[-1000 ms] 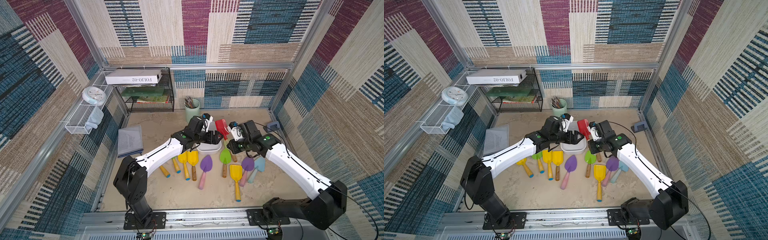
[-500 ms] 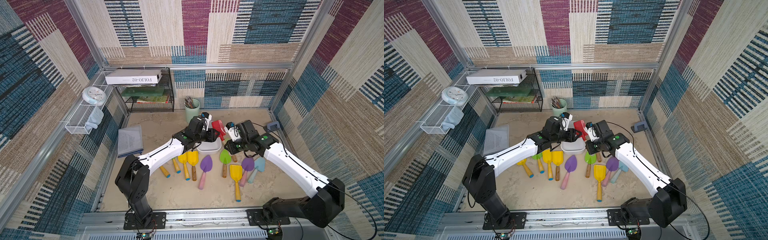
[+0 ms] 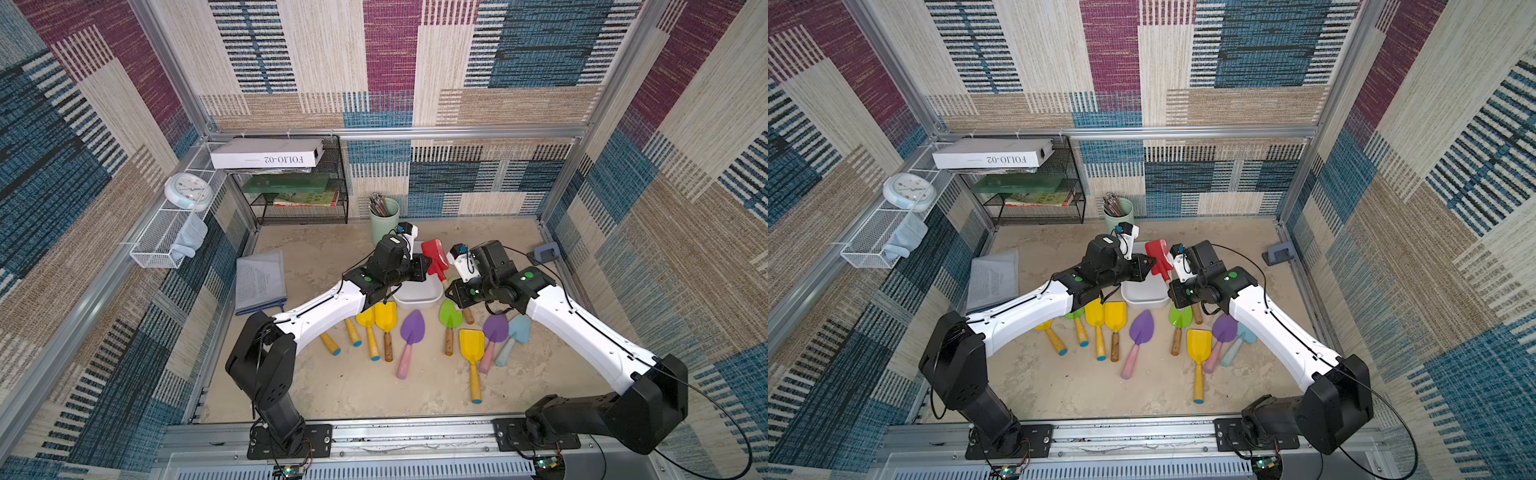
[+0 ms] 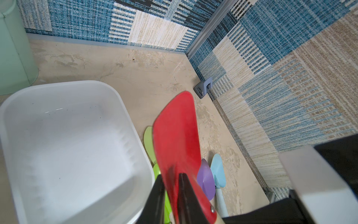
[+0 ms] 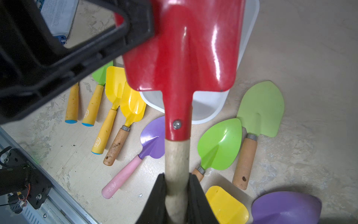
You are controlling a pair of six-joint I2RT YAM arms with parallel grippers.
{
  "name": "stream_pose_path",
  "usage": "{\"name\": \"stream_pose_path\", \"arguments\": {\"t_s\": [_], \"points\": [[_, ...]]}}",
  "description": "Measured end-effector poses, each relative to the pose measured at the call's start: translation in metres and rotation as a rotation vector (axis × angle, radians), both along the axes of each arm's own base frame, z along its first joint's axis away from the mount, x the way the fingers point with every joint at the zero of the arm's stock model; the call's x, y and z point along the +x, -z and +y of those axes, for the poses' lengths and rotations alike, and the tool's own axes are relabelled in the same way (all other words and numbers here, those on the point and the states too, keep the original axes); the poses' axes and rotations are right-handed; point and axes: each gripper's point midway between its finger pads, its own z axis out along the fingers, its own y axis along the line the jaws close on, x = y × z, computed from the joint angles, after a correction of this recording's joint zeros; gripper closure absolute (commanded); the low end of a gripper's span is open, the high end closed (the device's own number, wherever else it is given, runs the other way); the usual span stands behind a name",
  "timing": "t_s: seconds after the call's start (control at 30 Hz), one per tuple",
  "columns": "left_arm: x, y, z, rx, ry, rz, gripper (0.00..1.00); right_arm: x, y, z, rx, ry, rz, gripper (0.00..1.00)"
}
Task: Put the shovel into the storage box
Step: Pick up the shovel from the center of the board, then place the shovel in the storage box.
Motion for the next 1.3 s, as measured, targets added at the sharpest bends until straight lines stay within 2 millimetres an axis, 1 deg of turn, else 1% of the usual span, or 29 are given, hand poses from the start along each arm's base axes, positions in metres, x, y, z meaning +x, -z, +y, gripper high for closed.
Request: {"name": "stream_pose_path", "arguments": {"t_s": [0.07,0.13,0.17,0.27,0.33,0.4,0.43,0.5,0.6,0.7,0.87,0.97,1.03,1.3], "points": [[0.002,-0.008,-0.003,-0.028,-0.005,-0.016,1.0,0.001,0.0,0.001,0.002,0.005,-0.001,1.0],[0.002,-0.009,-0.003,-0.032,-0.007,-0.017,1.0,0.001,0.0,0.0,0.003,0.006,-0.002,1.0],[0.003,-0.007,-0.003,-0.032,-0.01,-0.013,1.0,0.002,0.001,0.001,0.003,0.007,-0.001,0.93],[0.005,-0.007,-0.003,-0.03,-0.015,-0.014,1.0,0.003,0.001,0.001,0.009,0.016,-0.001,0.6],[0.008,-0.006,-0.001,-0.01,-0.026,-0.027,1.0,0.004,-0.001,0.002,0.013,0.018,-0.006,0.43],[0.011,0.0,0.0,0.009,-0.035,-0.015,1.0,0.006,-0.003,0.002,0.016,0.02,-0.014,0.33],[0.013,0.003,0.002,0.025,-0.047,-0.013,1.0,0.006,-0.004,0.003,0.018,0.021,-0.016,0.3],[0.018,0.008,0.003,0.052,-0.063,-0.01,1.0,0.007,-0.007,0.002,0.018,0.028,-0.025,0.28],[0.028,0.013,0.006,0.081,-0.08,0.001,1.0,0.008,-0.015,-0.001,0.021,0.042,-0.052,0.28],[0.046,0.017,0.015,0.107,-0.122,0.015,1.0,0.006,-0.024,-0.004,0.04,0.055,-0.082,0.29],[0.081,0.029,0.032,0.146,-0.168,0.058,1.0,-0.001,-0.029,-0.014,0.044,0.08,-0.114,0.3],[0.096,0.039,0.037,0.164,-0.174,0.083,1.0,-0.003,-0.027,-0.018,0.038,0.092,-0.12,0.31],[0.101,0.047,0.037,0.181,-0.168,0.099,1.0,-0.005,-0.022,-0.019,0.034,0.095,-0.112,0.31],[0.117,0.064,0.025,0.218,-0.132,0.108,1.0,-0.009,-0.004,-0.023,0.026,0.114,-0.083,0.32]]}}
